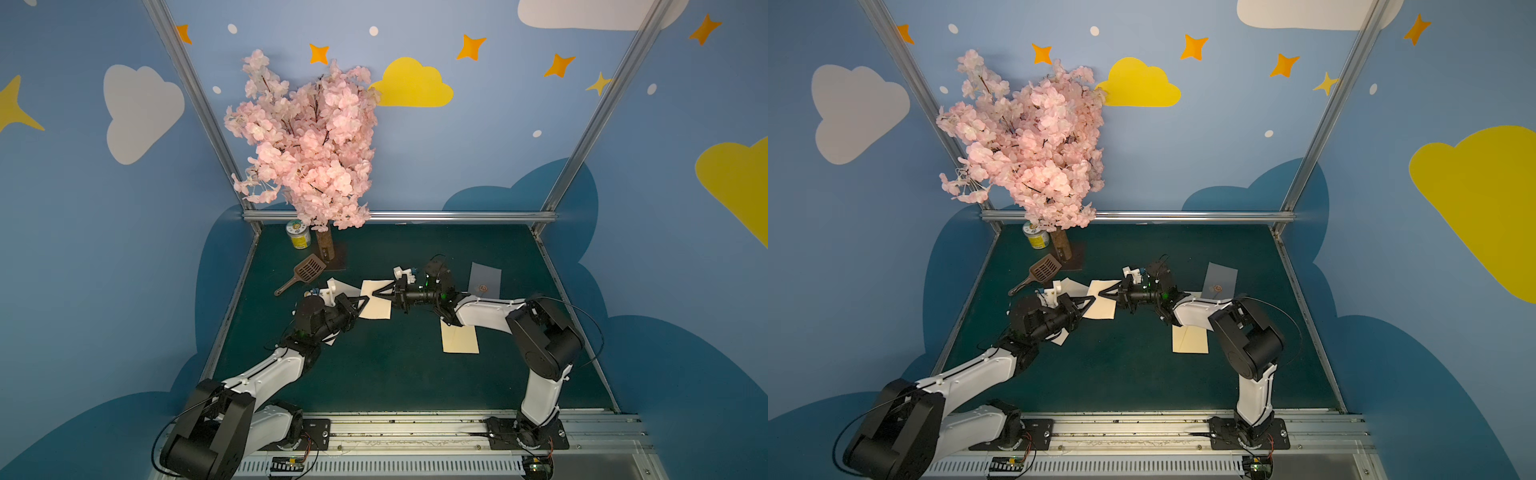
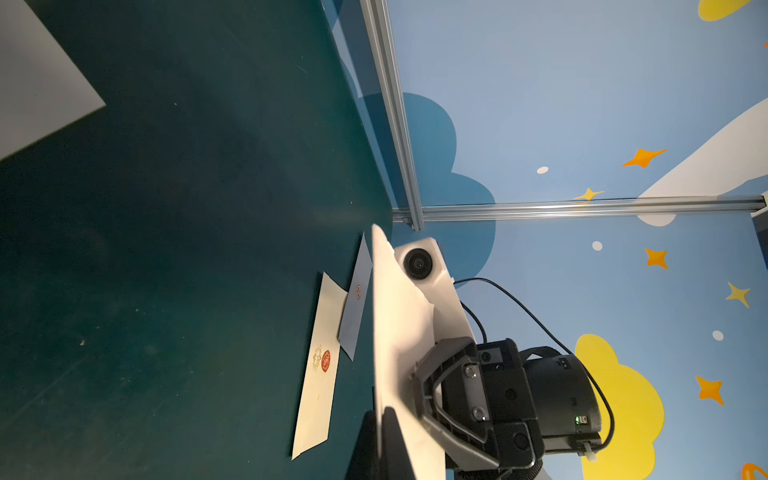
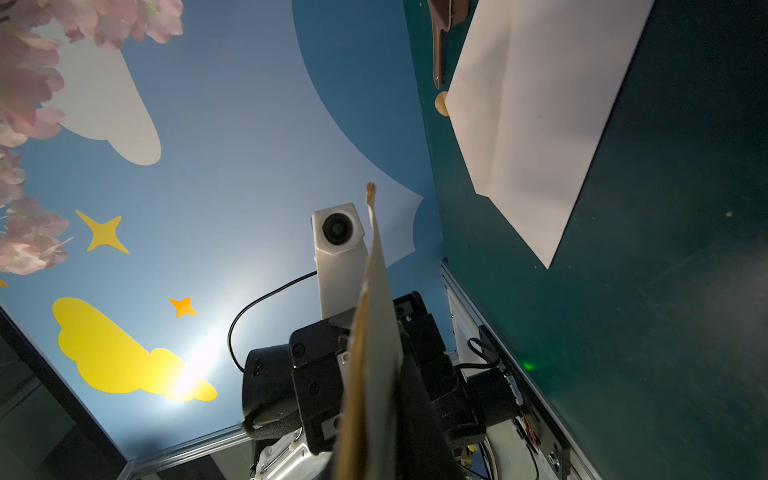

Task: Fold the letter paper in half and place it into the envelope
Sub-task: Fold the letter paper at the center of the board, then pick up the envelope from the center of the board.

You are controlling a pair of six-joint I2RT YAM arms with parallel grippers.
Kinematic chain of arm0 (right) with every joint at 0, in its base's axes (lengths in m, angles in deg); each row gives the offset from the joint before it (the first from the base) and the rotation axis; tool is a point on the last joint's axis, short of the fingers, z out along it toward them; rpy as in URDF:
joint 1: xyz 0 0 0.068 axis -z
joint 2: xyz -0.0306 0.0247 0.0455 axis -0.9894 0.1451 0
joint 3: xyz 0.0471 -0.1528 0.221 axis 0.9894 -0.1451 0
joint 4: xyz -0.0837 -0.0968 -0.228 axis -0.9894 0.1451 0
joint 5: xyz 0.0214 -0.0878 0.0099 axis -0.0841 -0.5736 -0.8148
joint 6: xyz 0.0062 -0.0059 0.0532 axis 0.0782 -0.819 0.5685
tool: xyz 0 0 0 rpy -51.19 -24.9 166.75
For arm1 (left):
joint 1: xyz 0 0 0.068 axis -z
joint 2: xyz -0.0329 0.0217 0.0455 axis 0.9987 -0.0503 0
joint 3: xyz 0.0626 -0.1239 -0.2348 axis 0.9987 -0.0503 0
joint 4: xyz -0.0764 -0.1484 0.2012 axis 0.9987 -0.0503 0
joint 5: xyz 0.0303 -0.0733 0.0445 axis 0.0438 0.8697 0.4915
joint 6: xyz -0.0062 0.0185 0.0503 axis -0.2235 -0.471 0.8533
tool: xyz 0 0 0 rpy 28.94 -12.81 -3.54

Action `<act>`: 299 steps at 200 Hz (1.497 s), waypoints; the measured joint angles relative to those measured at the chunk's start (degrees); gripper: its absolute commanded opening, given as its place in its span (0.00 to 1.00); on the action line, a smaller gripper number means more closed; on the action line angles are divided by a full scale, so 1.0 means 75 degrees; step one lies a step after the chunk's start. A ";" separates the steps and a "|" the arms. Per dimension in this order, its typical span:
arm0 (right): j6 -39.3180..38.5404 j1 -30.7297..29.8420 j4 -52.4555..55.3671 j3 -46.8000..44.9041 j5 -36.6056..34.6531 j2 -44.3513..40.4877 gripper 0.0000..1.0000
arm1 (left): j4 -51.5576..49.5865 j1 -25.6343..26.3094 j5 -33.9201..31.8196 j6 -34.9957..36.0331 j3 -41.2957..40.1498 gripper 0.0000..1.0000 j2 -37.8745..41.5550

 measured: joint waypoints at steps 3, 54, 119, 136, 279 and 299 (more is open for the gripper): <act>0.0009 -0.0003 0.0000 0.0000 -0.0006 0.0000 0.07 | 0.0003 -0.0003 -0.0006 0.0000 0.0000 0.03 0.0003; 0.0006 0.0003 0.0000 0.0000 -0.0044 0.0006 0.00 | -0.0160 -0.0035 0.0041 0.0172 0.0064 0.62 -0.0009; -0.1107 0.0306 0.1652 0.0006 0.0239 -0.0501 0.00 | -0.4164 -0.0595 -0.0318 0.2218 0.1778 1.00 0.1102; -0.1661 0.0405 0.2541 0.0213 0.0382 -0.0717 0.00 | -0.5100 -0.0906 -0.0493 0.2900 0.2235 1.00 0.1241; -0.4342 0.1084 0.6318 0.1614 0.1276 -0.0933 0.00 | -0.7950 -0.2999 -0.1614 0.7338 0.3343 0.92 -0.0338; -0.4433 0.1201 0.6362 0.1626 0.1381 -0.0924 0.00 | -0.7769 -0.3133 -0.1839 0.7702 0.3395 0.90 -0.0755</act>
